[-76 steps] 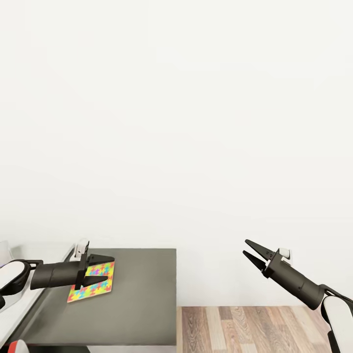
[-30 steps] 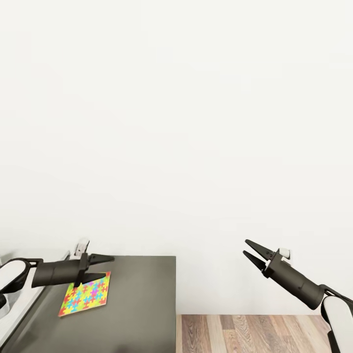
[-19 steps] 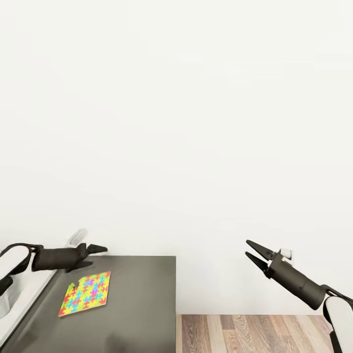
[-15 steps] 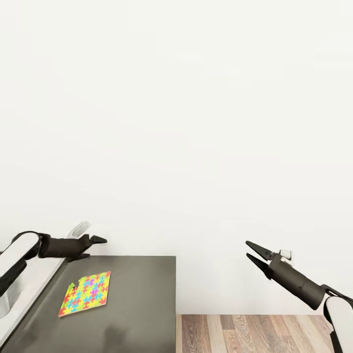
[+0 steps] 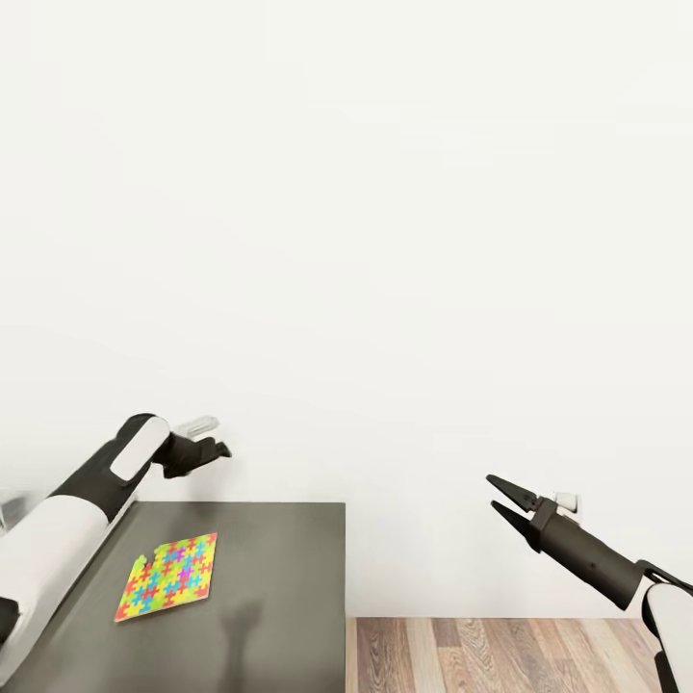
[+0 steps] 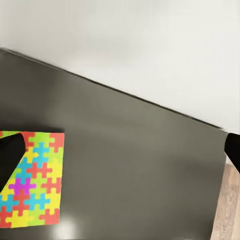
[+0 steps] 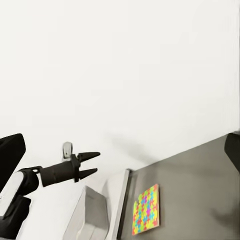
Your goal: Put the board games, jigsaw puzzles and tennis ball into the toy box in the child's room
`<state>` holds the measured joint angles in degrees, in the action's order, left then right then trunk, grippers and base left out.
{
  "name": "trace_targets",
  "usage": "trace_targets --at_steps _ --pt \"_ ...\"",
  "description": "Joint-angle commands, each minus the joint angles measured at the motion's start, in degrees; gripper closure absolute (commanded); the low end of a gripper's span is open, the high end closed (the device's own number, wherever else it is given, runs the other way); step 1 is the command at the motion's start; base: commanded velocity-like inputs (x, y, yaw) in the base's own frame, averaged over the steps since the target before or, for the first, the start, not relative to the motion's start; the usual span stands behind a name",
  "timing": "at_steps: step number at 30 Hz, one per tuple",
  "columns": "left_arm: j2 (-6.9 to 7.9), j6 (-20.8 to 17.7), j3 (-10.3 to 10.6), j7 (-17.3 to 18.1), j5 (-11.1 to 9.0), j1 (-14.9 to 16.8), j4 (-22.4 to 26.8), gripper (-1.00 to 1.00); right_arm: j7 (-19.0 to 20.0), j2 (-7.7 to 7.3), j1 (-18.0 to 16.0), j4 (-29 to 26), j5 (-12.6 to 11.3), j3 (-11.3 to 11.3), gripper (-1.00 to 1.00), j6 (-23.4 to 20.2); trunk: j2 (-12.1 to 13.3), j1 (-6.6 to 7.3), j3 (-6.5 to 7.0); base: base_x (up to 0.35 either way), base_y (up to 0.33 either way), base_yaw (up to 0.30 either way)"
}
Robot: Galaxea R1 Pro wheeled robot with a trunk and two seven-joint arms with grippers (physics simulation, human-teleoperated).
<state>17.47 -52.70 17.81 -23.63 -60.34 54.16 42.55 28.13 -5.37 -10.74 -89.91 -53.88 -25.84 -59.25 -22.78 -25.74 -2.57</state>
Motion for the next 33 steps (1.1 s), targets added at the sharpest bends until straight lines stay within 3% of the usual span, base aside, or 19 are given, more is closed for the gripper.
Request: trace_targets --at_steps 1,8,14,17,26,33 --pt "-0.35 1.46 0.3 -0.51 0.39 0.71 -2.28 -1.0 0.36 0.01 -0.07 -0.01 0.44 -0.22 -1.0 -0.25 -0.14 -0.04 -0.14 0.0 0.0 0.0" --pt "-0.9 4.7 0.44 -0.6 3.59 1.74 -7.9 -1.0 0.11 0.01 -0.07 -0.01 0.44 -0.42 -1.0 -0.26 -0.14 -0.04 -0.14 0.0 0.0 0.0" --pt "-0.97 11.34 0.42 -0.7 12.03 1.82 -10.14 -1.0 0.0 0.01 -0.07 0.06 0.46 -0.44 -1.0 -0.26 -0.14 -0.04 -0.14 0.0 0.0 0.0" --pt "-0.84 13.06 0.39 -0.67 14.5 1.89 -12.29 -1.0 -0.08 -0.01 -0.07 0.17 0.51 -0.44 -1.0 -0.26 -0.14 -0.04 -0.14 0.0 0.0 0.0" --pt "-0.63 17.77 0.75 -0.6 15.89 1.92 -17.67 -1.0 -1.14 0.02 -0.1 0.5 0.45 -0.32 -1.0 -0.34 -0.14 -0.04 -0.14 0.0 0.0 0.0" --pt "-0.44 19.02 1.04 -0.14 15.95 1.92 -18.33 -1.0 -1.59 0.28 -0.08 0.16 0.44 -0.23 -1.0 -0.37 -0.14 -0.04 -0.14 0.0 0.0 0.0"
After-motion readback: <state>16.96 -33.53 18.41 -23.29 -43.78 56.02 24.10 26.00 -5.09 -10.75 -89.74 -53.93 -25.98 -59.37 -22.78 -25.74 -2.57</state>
